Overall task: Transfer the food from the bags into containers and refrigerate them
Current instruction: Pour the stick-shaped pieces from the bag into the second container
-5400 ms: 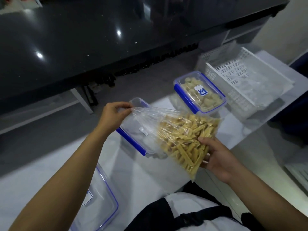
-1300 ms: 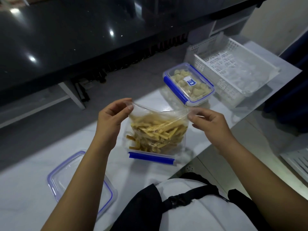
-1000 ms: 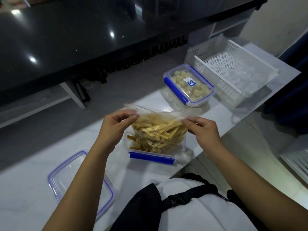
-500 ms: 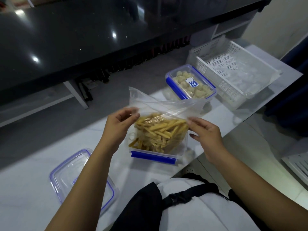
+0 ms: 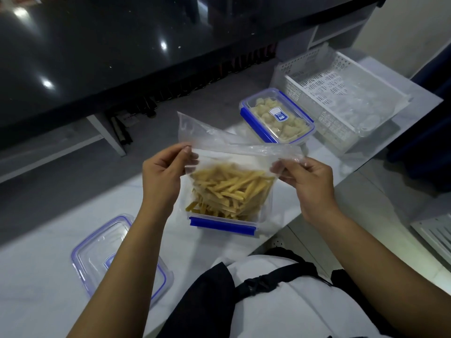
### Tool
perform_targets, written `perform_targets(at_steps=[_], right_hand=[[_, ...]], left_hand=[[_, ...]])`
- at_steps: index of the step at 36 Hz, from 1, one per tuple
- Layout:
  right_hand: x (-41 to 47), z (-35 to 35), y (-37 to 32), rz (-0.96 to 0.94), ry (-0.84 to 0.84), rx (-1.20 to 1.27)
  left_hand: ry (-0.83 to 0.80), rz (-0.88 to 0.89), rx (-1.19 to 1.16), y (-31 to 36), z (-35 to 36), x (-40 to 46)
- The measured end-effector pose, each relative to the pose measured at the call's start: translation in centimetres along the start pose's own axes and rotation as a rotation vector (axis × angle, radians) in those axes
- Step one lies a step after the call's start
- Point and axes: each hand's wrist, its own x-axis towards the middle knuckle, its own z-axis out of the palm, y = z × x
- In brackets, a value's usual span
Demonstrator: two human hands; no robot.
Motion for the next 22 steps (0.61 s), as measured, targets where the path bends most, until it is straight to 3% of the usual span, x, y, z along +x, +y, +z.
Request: perform_targets(at_steps=[7, 13, 22], right_hand=[[-0.2, -0.5, 1.8, 0.178, -0.048, -0.053], [-0.4, -0.4, 1.7, 0.164, -0.041, -0.078], [0.9, 0.0, -0.5, 0.082, -0.075, -0.005]], left_hand=[[-0.061, -0.133, 0.071, -1.8, -0.1, -0.4], [-0.028, -0.135, 0.126, -2.2, -0.2, -0.9], [-0.024, -0.036, -0.001, 0.0, 0.2, 0.0]])
